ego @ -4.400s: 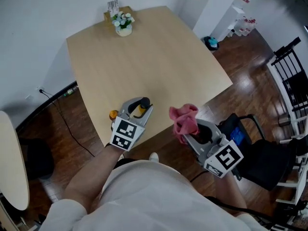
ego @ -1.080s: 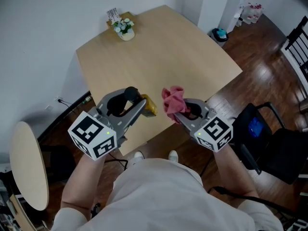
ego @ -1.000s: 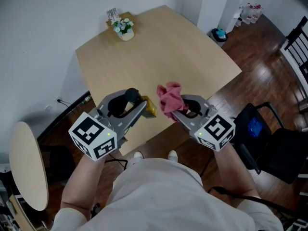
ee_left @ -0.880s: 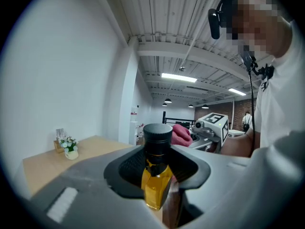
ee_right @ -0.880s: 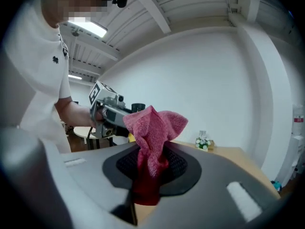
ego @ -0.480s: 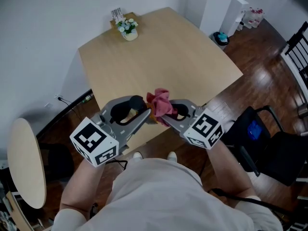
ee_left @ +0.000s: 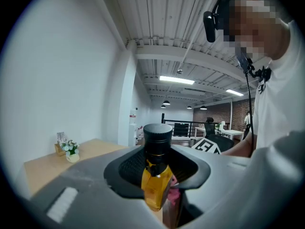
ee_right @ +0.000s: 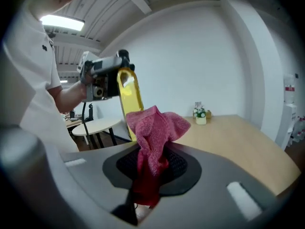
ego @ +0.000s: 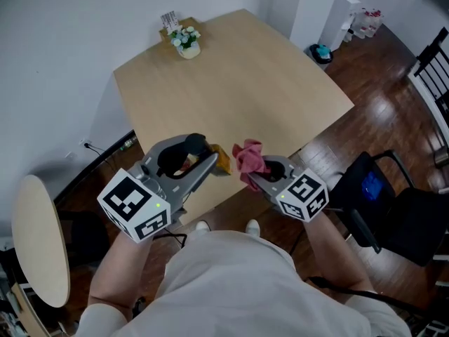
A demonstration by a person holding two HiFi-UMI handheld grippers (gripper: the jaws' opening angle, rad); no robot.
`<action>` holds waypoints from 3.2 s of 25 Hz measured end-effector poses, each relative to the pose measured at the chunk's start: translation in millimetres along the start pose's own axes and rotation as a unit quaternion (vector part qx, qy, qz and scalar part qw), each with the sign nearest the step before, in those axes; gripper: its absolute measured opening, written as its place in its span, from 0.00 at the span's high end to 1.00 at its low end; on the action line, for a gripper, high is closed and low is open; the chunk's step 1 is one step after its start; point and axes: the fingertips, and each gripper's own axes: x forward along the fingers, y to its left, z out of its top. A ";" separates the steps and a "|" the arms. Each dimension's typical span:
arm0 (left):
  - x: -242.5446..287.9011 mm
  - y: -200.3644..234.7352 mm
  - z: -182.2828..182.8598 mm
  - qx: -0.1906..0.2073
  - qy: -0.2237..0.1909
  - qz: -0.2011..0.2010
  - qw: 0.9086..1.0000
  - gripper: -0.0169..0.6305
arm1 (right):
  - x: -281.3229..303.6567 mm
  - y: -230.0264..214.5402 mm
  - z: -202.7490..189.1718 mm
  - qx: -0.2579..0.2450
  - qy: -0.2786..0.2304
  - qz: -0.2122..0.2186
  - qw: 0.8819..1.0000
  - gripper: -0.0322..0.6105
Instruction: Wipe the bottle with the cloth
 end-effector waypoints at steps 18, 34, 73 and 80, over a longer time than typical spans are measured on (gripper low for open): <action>8.3 0.0 0.2 -0.011 0.000 -0.028 1.000 0.74 | -1.9 43.9 -6.9 -0.009 -0.010 -0.024 1.000 0.81; 41.8 43.6 -72.6 -0.022 0.043 0.076 0.996 0.74 | -104.4 28.9 -33.7 0.026 -0.009 -0.091 0.995 0.81; 46.9 39.5 -197.3 0.010 0.089 0.251 0.964 0.67 | -134.3 -1.5 -61.8 0.048 0.002 0.006 0.999 0.81; 9.0 -75.6 -248.6 -0.009 0.188 0.153 0.970 0.72 | -95.3 20.9 -92.7 0.053 0.015 0.052 0.997 0.81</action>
